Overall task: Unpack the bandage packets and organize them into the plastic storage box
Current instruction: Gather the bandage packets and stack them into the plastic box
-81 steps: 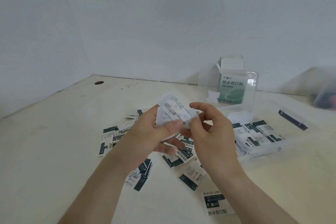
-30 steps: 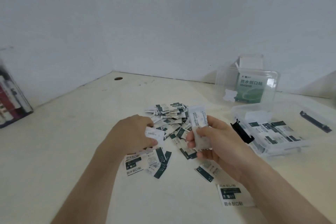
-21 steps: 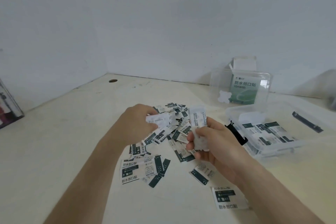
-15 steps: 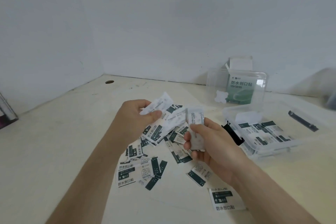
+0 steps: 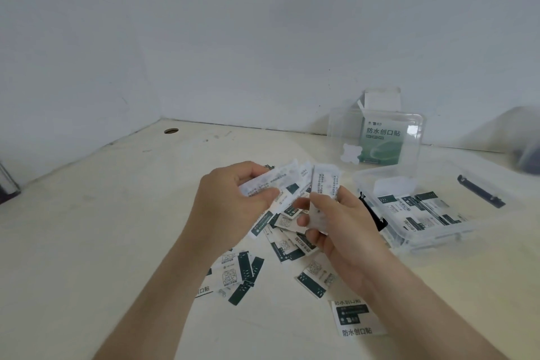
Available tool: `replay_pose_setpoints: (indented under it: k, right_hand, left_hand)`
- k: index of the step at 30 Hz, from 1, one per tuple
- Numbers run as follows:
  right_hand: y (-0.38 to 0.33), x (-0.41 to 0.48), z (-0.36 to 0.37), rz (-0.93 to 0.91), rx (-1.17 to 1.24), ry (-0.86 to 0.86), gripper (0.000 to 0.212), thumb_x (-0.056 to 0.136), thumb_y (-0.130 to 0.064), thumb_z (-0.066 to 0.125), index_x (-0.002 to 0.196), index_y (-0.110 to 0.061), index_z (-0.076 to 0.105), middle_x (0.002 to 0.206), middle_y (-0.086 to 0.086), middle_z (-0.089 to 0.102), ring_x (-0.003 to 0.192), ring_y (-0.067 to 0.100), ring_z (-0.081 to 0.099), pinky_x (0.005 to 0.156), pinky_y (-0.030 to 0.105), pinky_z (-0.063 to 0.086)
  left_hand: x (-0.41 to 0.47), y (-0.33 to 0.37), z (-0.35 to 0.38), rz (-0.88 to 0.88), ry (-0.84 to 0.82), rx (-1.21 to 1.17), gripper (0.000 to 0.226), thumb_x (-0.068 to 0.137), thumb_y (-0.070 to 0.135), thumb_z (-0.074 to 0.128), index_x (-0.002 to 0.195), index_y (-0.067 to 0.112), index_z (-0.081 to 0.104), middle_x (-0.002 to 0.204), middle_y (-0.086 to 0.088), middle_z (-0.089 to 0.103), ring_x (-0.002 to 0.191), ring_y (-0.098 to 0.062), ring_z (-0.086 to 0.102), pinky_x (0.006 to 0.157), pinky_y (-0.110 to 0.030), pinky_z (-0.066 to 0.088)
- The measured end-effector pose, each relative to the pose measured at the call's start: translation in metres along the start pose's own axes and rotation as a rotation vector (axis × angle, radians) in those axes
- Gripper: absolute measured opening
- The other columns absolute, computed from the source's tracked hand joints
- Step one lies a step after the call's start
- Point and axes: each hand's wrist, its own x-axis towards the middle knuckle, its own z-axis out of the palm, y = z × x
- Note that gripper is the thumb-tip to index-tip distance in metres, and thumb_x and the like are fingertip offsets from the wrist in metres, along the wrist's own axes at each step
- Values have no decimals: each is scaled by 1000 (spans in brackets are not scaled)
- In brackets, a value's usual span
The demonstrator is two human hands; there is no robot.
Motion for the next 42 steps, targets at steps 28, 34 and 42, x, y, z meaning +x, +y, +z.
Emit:
replay_pose_setpoints:
  k: [28, 34, 42]
  right_hand:
    - [-7, -2, 2, 133, 308, 72, 28, 103, -24, 44, 111, -8, 66, 97, 14, 75, 94, 31, 72, 84, 43, 57]
    - [-9, -3, 6, 153, 330, 10, 23, 102, -21, 47, 104, -3, 61, 70, 13, 60, 58, 23, 62, 60, 37, 55]
    - [-7, -8, 7, 108, 168, -119, 17, 101, -22, 50, 93, -13, 63, 61, 3, 56, 46, 11, 46, 43, 22, 33]
  left_hand:
    - [-4, 1, 32, -369, -90, -340, 25, 76, 8, 80, 95, 23, 71, 84, -1, 77, 73, -24, 74, 79, -46, 59]
    - [0, 16, 27, -256, 70, -431, 10, 85, 15, 73, 94, 18, 71, 80, -3, 76, 67, -24, 73, 64, -45, 61]
    - [8, 19, 51, -51, 273, -138, 18, 82, 24, 74, 77, 35, 60, 73, 15, 67, 65, -8, 68, 63, -42, 59]
